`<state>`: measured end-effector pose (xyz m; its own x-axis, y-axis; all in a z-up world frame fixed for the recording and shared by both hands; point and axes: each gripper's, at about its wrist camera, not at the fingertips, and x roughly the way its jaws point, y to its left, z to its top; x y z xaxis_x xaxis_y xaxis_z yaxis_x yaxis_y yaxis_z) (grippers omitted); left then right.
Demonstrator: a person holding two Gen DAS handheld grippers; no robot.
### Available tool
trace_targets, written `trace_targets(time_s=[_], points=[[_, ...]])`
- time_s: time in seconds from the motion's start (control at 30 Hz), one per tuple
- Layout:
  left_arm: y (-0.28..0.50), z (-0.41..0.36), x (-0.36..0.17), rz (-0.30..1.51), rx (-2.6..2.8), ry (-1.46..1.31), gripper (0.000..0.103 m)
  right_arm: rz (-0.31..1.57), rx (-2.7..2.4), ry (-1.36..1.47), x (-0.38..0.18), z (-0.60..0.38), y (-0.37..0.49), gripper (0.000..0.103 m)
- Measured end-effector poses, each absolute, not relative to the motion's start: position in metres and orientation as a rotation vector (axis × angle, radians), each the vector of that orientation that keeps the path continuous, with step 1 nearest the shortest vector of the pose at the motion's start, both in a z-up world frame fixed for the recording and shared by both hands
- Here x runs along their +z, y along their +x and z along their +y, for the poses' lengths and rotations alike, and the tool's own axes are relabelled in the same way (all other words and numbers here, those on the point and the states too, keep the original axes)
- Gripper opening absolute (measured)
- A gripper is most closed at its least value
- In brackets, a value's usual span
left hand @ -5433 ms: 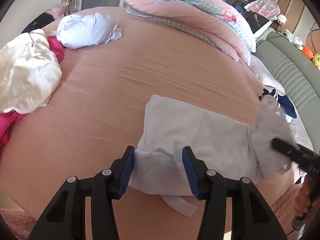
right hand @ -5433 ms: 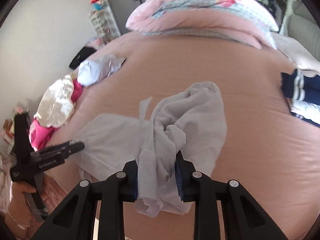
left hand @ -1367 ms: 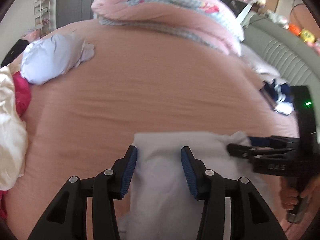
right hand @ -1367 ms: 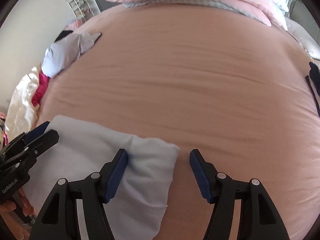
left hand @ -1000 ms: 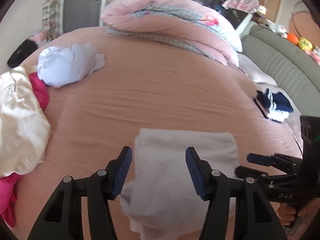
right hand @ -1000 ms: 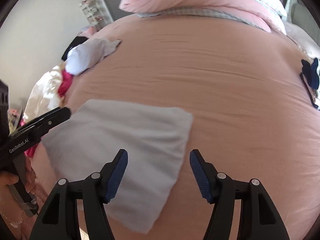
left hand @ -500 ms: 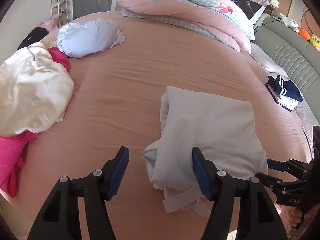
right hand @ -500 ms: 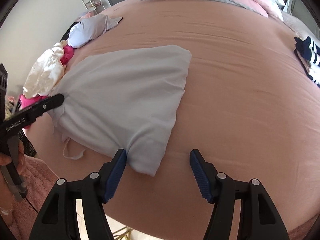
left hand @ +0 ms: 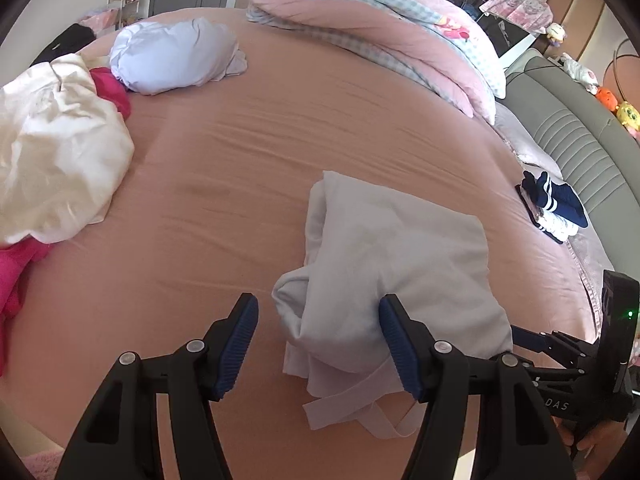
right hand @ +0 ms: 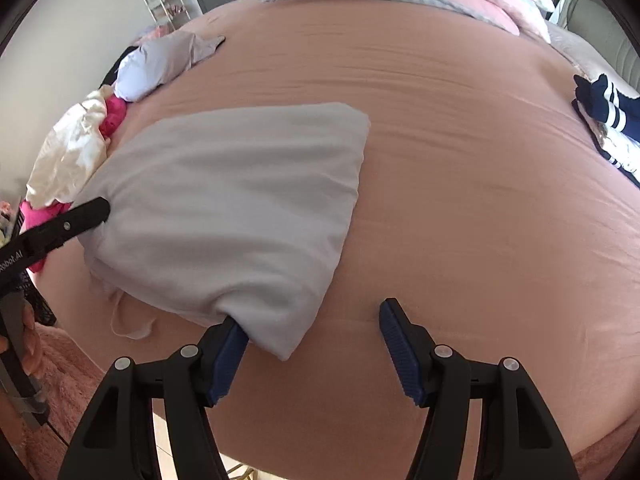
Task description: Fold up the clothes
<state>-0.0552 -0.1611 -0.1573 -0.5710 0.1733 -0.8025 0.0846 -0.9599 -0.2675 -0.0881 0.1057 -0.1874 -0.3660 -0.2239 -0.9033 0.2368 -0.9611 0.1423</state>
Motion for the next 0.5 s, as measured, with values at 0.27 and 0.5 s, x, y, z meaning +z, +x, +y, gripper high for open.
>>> trace_targets(time_s=[0.27,0.5], points=[[-0.051,-0.169,-0.145,-0.449,2.757,-1.344,0.061,0.008,-2.392,1.544,-0.162,0.127,-0.067,0.064],[-0.06,-0.163,-0.143,-0.468,2.731,-1.291,0.061,-0.096,-2.423,1.537,-0.156,0.111,-0.11,0.066]])
